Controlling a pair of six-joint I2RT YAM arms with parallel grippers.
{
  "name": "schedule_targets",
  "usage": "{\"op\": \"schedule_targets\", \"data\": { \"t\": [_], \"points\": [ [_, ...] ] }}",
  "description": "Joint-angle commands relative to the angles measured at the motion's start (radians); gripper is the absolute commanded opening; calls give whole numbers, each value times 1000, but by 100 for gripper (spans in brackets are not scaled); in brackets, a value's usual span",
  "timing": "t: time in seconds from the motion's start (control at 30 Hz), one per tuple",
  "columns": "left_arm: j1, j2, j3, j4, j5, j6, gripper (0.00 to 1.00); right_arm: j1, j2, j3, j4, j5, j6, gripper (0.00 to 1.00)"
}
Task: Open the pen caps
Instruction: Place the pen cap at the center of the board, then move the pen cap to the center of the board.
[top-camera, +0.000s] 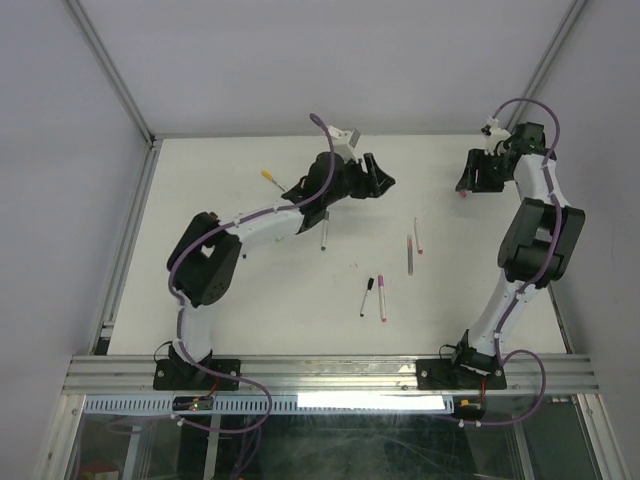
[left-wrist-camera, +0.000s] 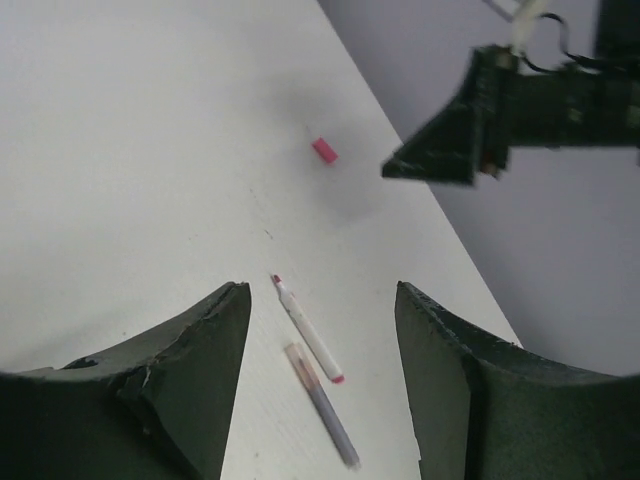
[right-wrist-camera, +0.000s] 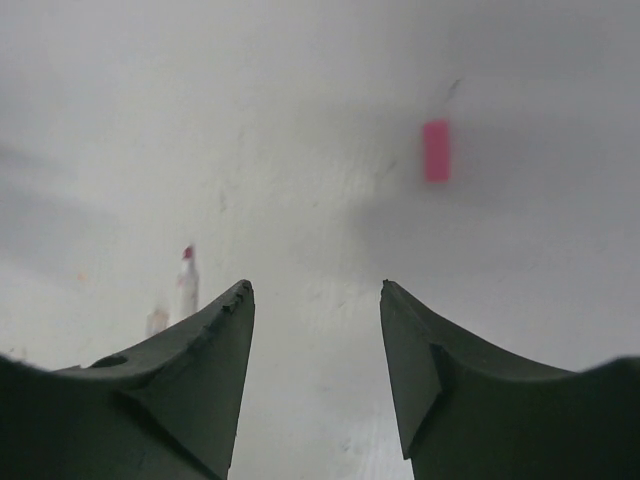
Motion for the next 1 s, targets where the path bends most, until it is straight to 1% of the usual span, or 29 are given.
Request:
{"op": "schedule_targets", "data": {
  "t": [0.0,0.1,0.17,0.23,0.3,0.4,0.53,0.7,0.8,0.9,0.97],
  "points": [
    [3,-231,-231,254,59,107,62,-38,181,232,-50,52,-91,56],
    [3,-354,-407,303,75,122,63,-37,314,415,-115,47,-130,56],
    [3,-432,-498,321,99,142,64,-37,389,522,-148,48,-130,56],
    [4,-523,-581,326,100,157,66,-34,443,586,-160,63,-127,55],
    [3,-602,-659,333,85,164,67,-24,477,616,-174,67,-135,54],
    [3,-719,-766,341,72,166,68,-3,485,583,-181,48,-151,52],
    [4,-836,-868,311,64,157,68,17,443,500,-123,52,-133,48],
    [1,-976,-965,271,53,134,69,25,442,477,-137,86,-129,39],
    [3,-1046,-1014,241,38,123,69,33,425,426,-129,125,-142,36],
    [2,-1103,-1046,211,29,108,69,46,395,365,-107,159,-147,28],
    [2,-1137,-1066,191,25,102,69,62,373,325,-92,193,-147,25]
  ]
}}
